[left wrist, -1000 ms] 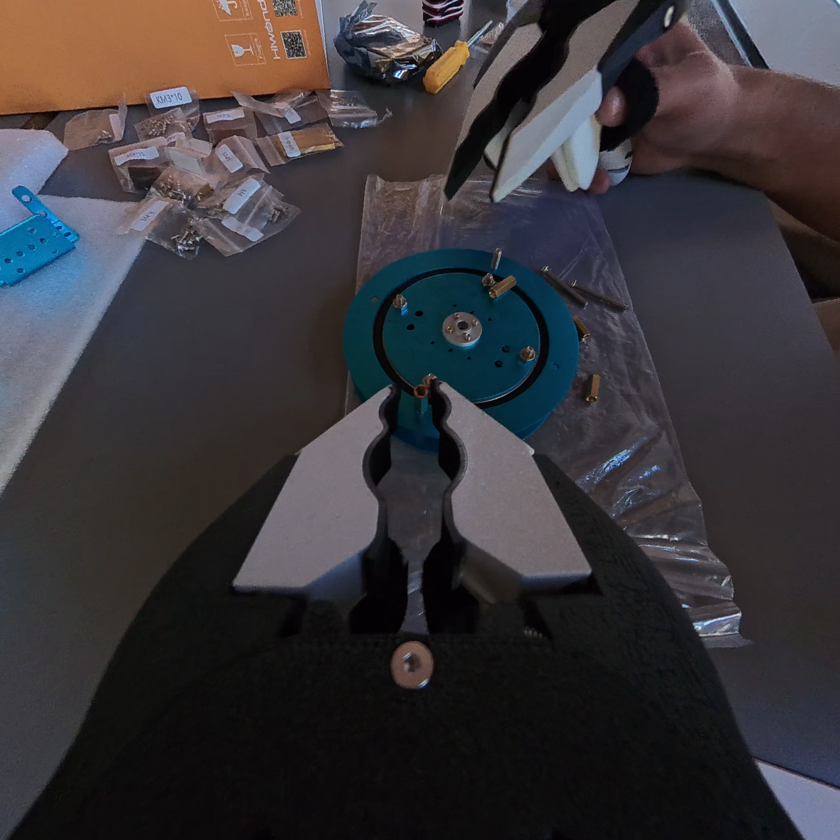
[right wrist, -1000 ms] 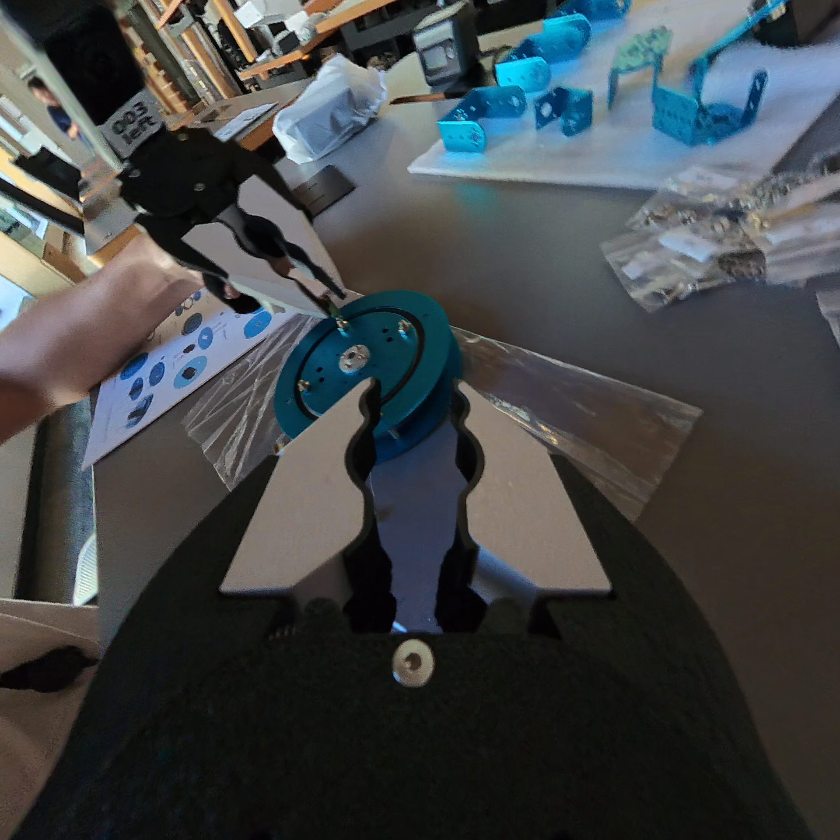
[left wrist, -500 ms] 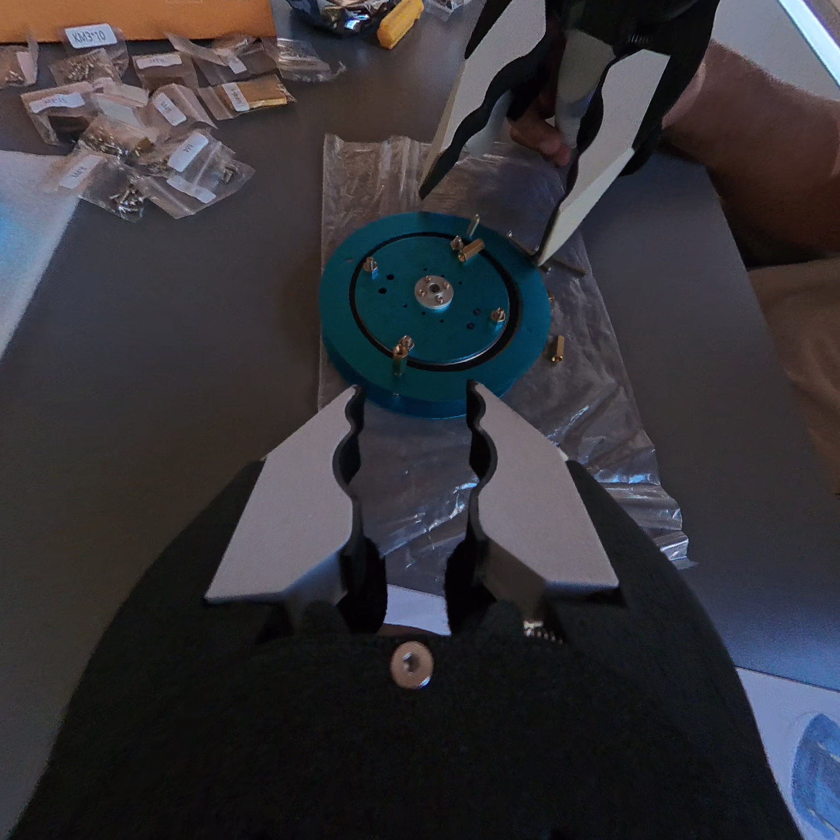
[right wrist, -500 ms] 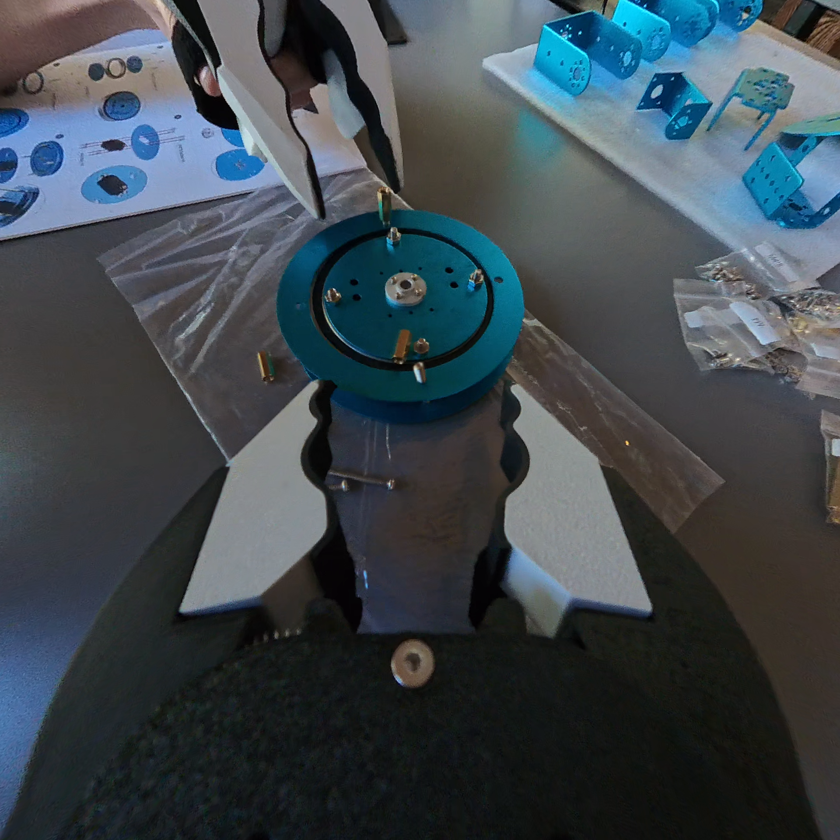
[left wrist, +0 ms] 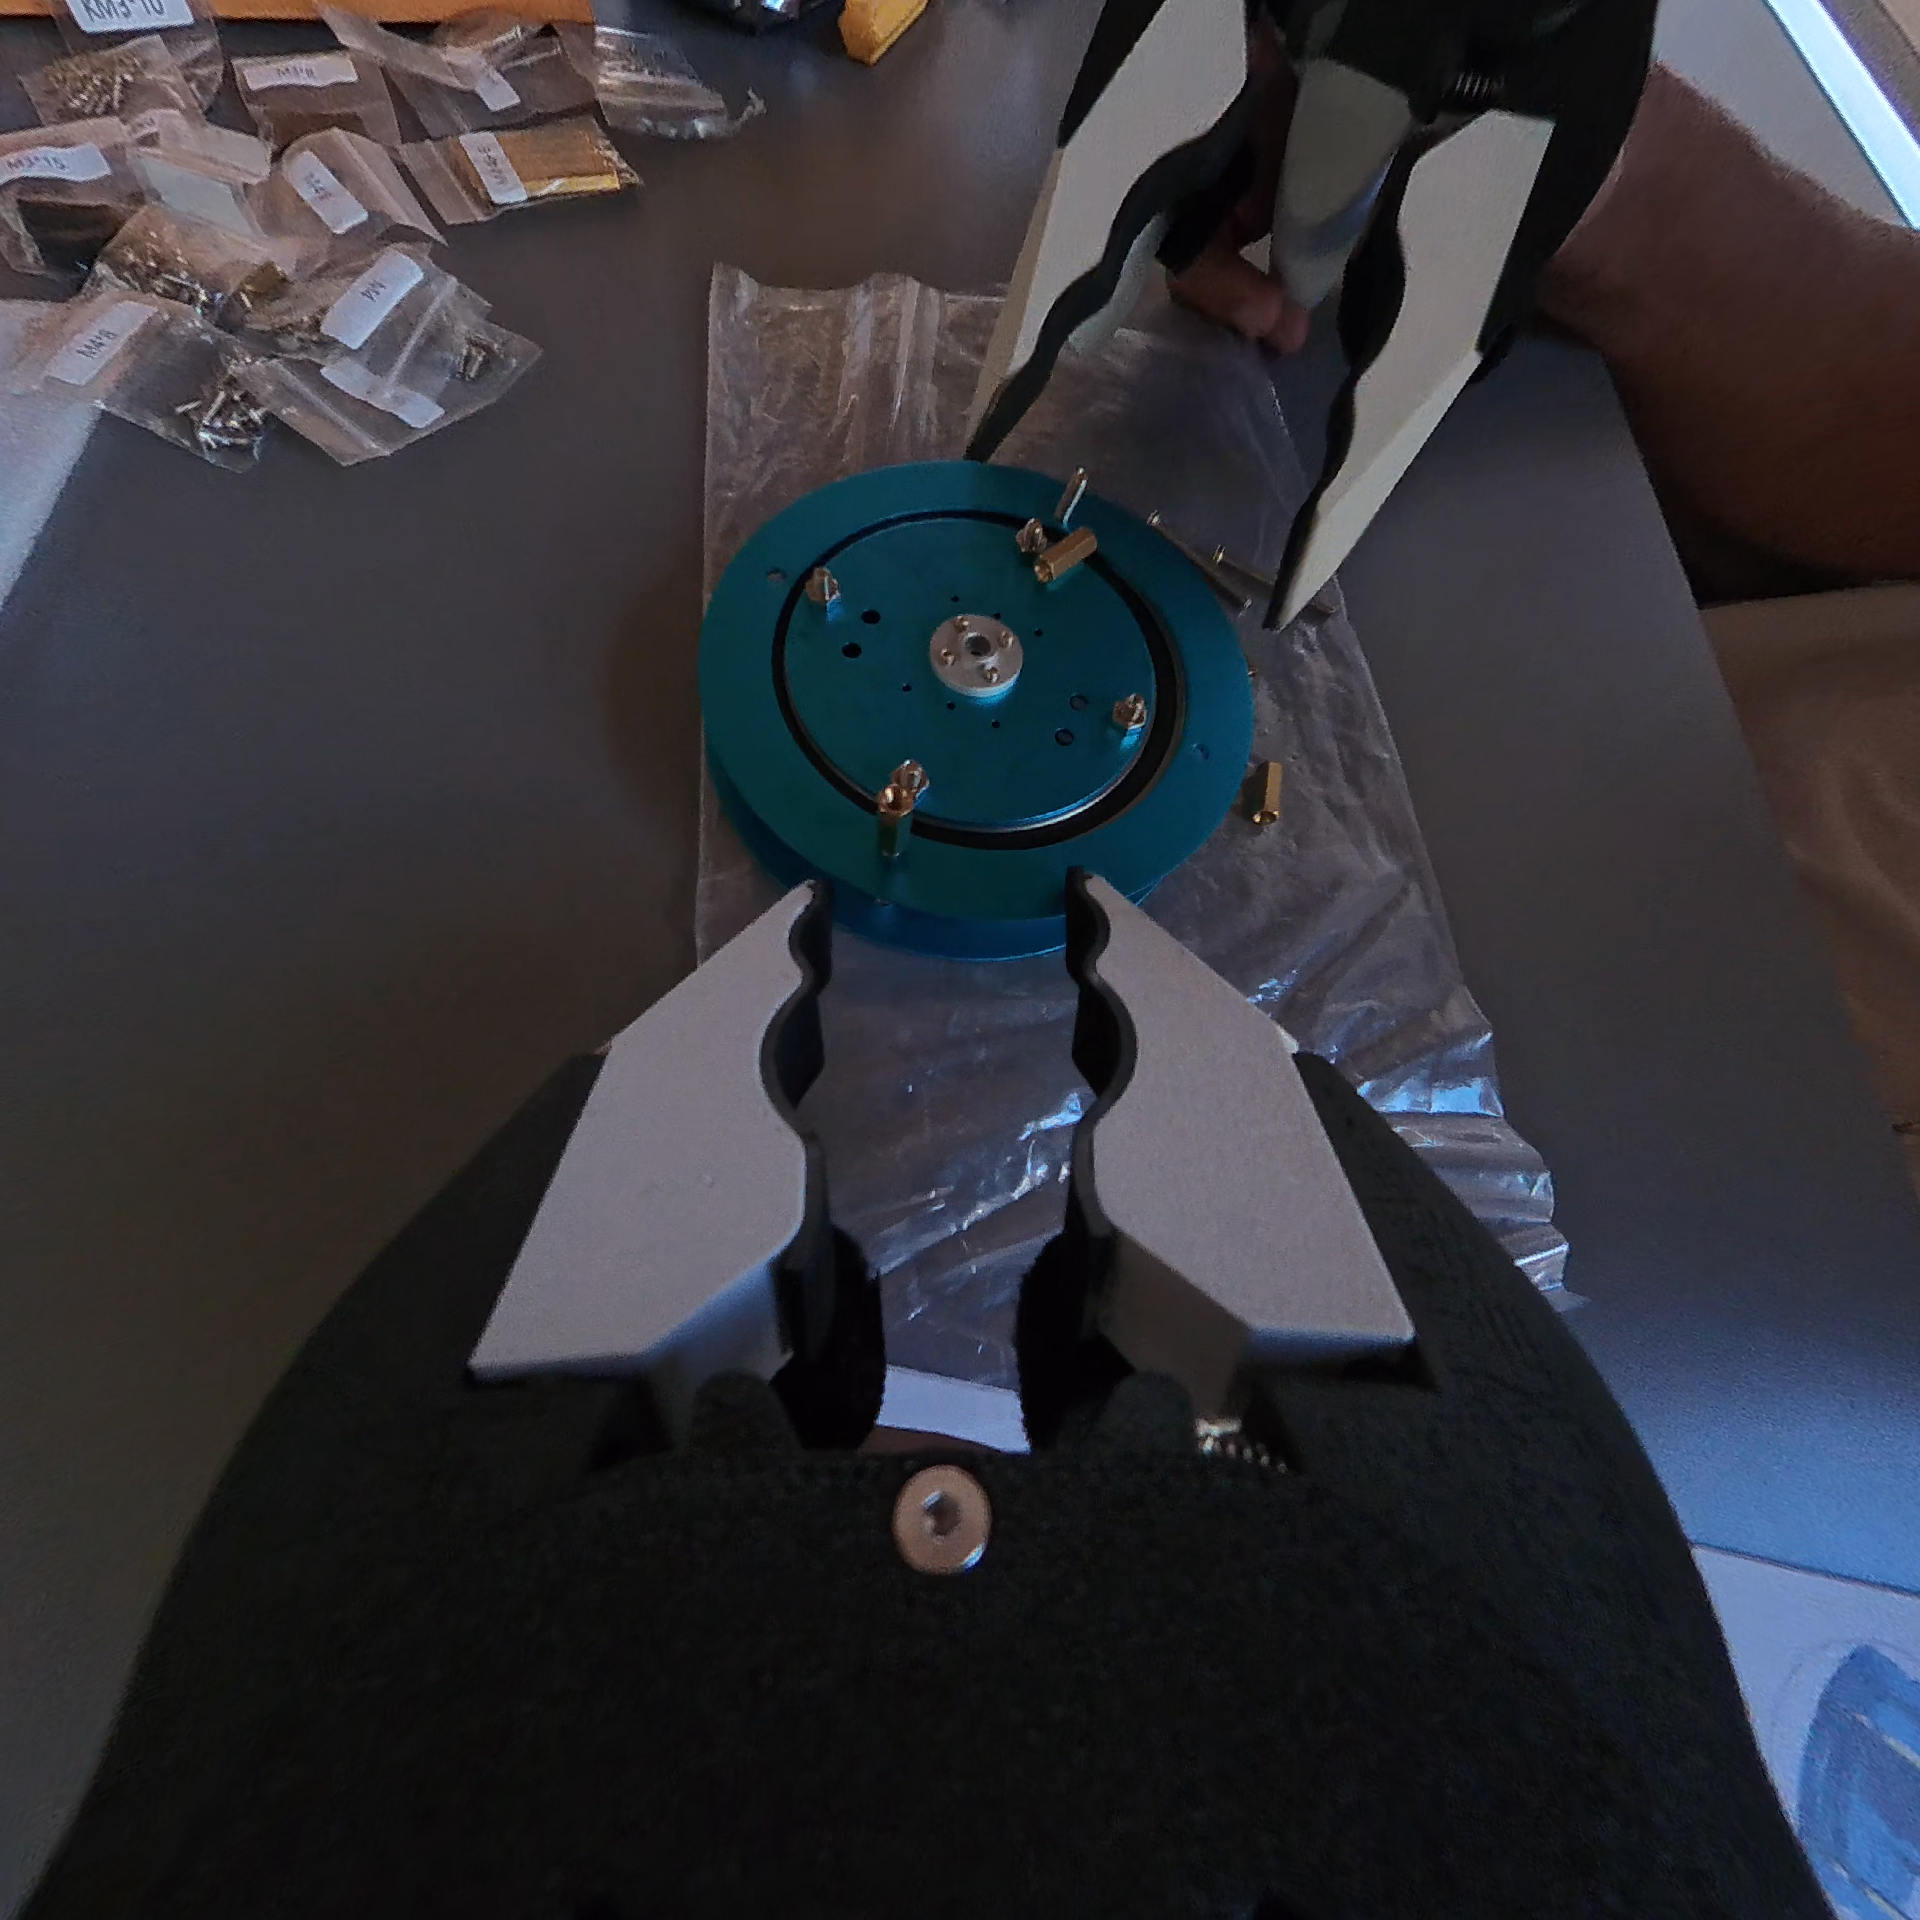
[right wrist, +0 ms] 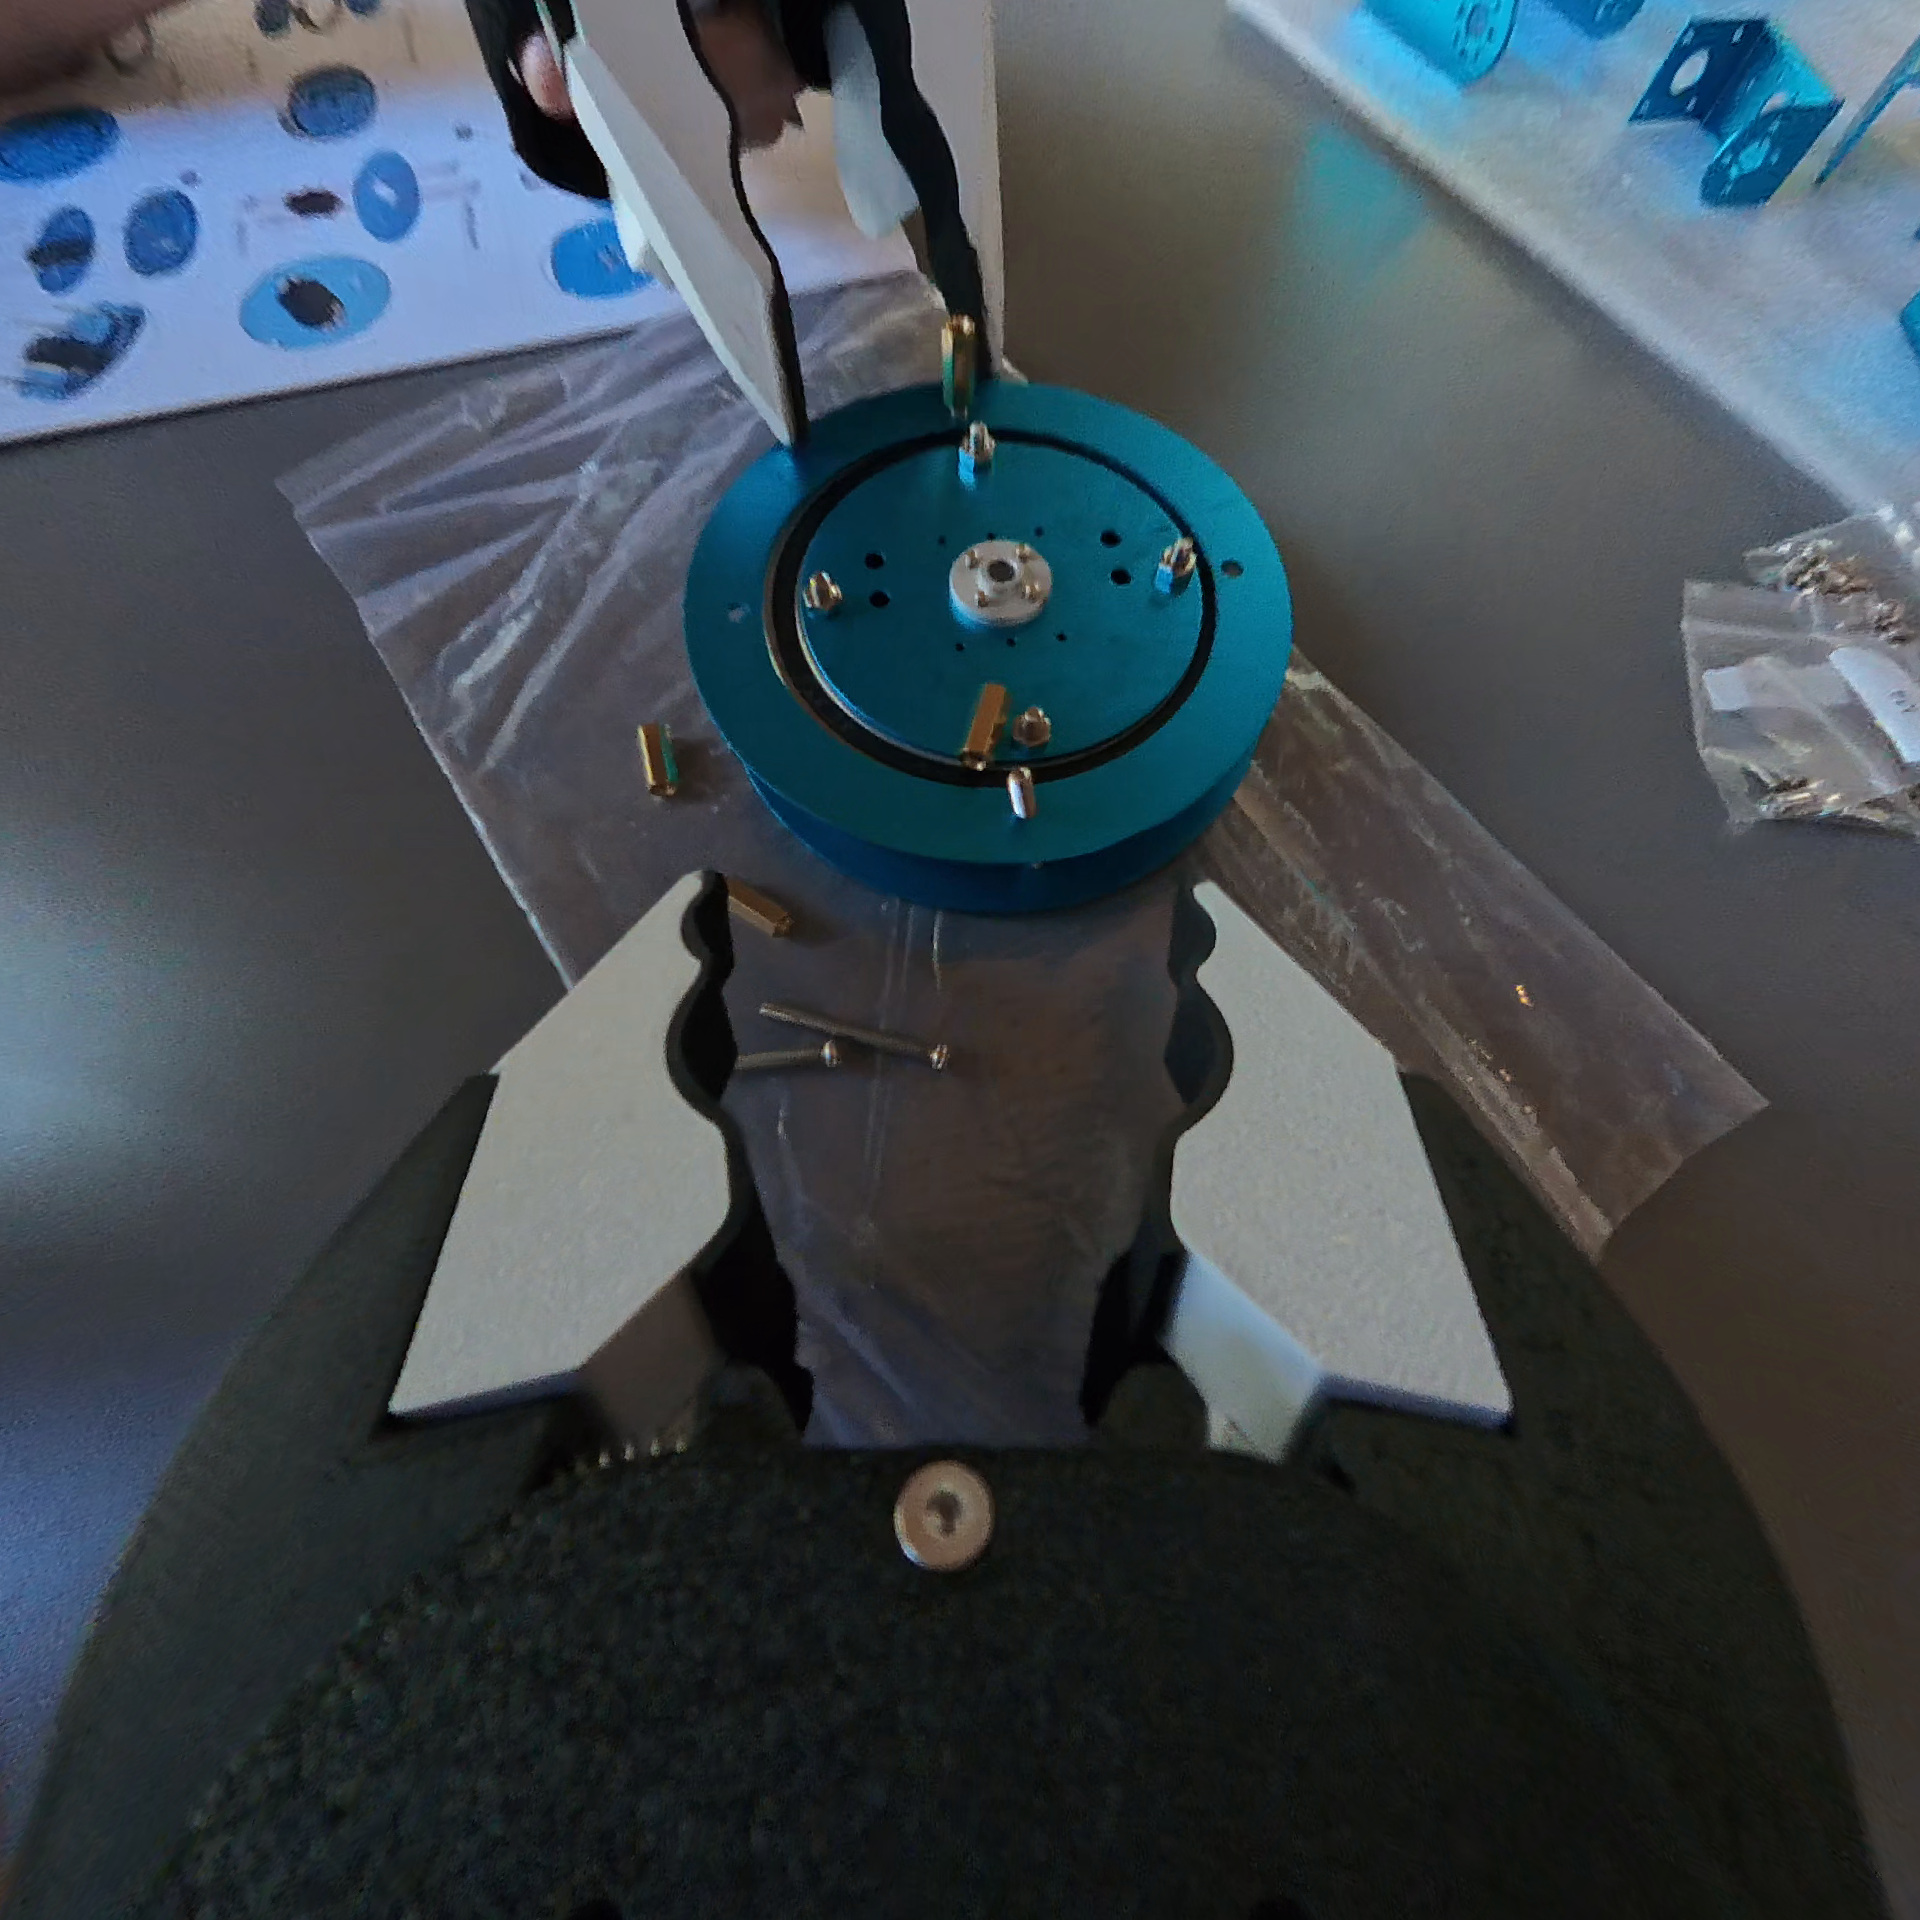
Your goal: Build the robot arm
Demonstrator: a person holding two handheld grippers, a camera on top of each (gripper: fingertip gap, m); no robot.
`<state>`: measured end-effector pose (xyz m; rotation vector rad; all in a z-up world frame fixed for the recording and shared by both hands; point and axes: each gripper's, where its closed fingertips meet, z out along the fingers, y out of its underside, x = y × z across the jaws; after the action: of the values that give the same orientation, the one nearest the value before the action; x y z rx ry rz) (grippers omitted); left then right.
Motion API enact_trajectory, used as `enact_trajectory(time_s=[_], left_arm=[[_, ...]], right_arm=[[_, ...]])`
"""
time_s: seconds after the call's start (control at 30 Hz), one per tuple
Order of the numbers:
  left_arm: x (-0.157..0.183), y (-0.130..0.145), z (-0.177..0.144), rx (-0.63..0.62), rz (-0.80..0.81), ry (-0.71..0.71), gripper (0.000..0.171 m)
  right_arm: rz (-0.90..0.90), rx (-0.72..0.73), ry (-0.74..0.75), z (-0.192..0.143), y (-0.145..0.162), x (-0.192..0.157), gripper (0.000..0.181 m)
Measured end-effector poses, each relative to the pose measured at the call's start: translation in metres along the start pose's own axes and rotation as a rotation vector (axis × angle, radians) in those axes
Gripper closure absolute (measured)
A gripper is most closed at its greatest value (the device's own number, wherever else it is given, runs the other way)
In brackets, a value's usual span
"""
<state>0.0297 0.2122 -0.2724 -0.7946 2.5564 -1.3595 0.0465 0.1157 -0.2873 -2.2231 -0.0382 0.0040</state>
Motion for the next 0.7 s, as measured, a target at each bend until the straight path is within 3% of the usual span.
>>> enact_trajectory(time_s=[0.1, 0.33, 0.7], left_arm=[[0.000, 0.000, 0.000, -0.003, 0.001, 0.000, 0.127], [0.000, 0.001, 0.000, -0.005, -0.007, 0.006, 0.127], [-0.006, 0.000, -0.001, 0.001, -0.006, -0.025, 0.128]], right_arm=[[0.000, -0.044, 0.001, 0.004, 0.004, 0.000, 0.097], [0.037, 0.030, -0.024, 0.002, -0.007, 0.000, 0.107], [0.041, 0.007, -0.014, 0.004, -0.004, 0.002, 0.110]])
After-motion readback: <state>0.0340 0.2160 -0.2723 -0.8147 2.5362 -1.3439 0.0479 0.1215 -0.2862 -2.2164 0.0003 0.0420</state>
